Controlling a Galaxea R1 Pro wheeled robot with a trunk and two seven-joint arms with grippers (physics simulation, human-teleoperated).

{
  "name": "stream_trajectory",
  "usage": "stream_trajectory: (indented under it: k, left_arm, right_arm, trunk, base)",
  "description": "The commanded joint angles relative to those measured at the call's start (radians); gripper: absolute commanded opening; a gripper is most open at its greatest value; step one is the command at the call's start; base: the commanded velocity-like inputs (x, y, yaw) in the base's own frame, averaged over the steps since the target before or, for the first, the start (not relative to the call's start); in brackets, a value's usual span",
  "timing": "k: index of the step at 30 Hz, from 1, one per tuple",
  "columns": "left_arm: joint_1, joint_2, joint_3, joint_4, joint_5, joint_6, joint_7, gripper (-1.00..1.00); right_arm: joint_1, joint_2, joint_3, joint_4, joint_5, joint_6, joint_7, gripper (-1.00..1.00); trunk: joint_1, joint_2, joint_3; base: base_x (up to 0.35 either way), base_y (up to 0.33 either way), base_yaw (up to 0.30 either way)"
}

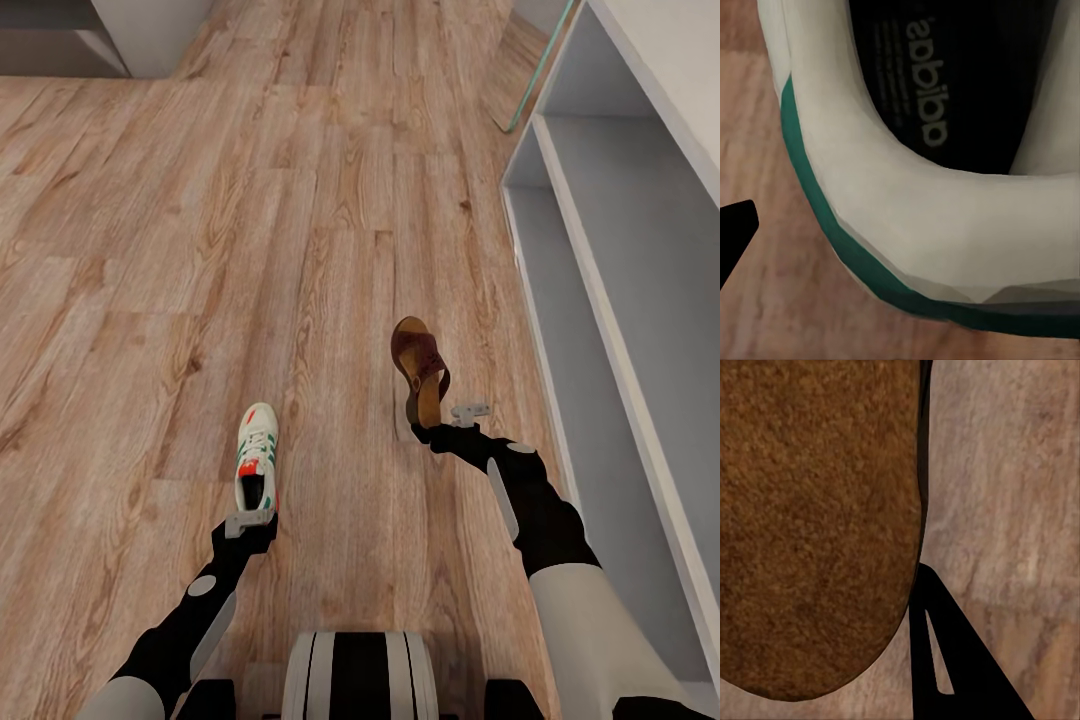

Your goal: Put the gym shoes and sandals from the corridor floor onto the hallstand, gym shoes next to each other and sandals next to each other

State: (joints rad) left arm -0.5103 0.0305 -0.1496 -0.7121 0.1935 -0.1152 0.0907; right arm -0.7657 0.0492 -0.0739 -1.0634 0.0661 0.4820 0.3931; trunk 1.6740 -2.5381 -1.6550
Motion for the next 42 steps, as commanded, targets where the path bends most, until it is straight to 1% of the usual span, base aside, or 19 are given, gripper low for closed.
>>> stream_trajectory:
  k: [1, 12, 13, 41, 42]
  left_arm:
    - [-0.001, 0.002, -0.008, 0.0, 0.01, -0.004, 0.009, 1.0]
    - [0.0, 0.002, -0.008, -0.001, 0.01, -0.004, 0.009, 1.0]
    - [0.0, 0.002, -0.008, 0.0, 0.01, -0.004, 0.009, -1.0]
    - [-0.001, 0.003, -0.006, -0.001, 0.01, -0.003, 0.009, -1.0]
    - [-0.001, 0.003, -0.006, -0.001, 0.01, -0.003, 0.009, -1.0]
  right_arm:
    - [0.0, 0.001, -0.004, -0.001, 0.006, 0.005, 0.009, -1.0]
    - [-0.001, 0.001, -0.004, -0.001, 0.006, 0.005, 0.009, -1.0]
    - [-0.001, 0.001, -0.004, -0.001, 0.006, 0.005, 0.009, -1.0]
    - [-0.001, 0.001, -0.004, -0.001, 0.006, 0.005, 0.009, -1.0]
    - [-0.001, 0.001, -0.004, -0.001, 0.006, 0.004, 0.009, -1.0]
  trunk:
    - [0.0, 0.0, -0.001]
    - [0.0, 0.0, -0.001]
    - [0.0, 0.0, -0.001]
    - [0.0, 0.0, -0.001]
    - [-0.001, 0.0, 0.003]
  base:
    - [0.0, 0.0, 0.0]
    - [0.059, 0.0, 0.0]
    - [0.006, 0.0, 0.0]
    - [0.0, 0.0, 0.0]
    - [0.0, 0.0, 0.0]
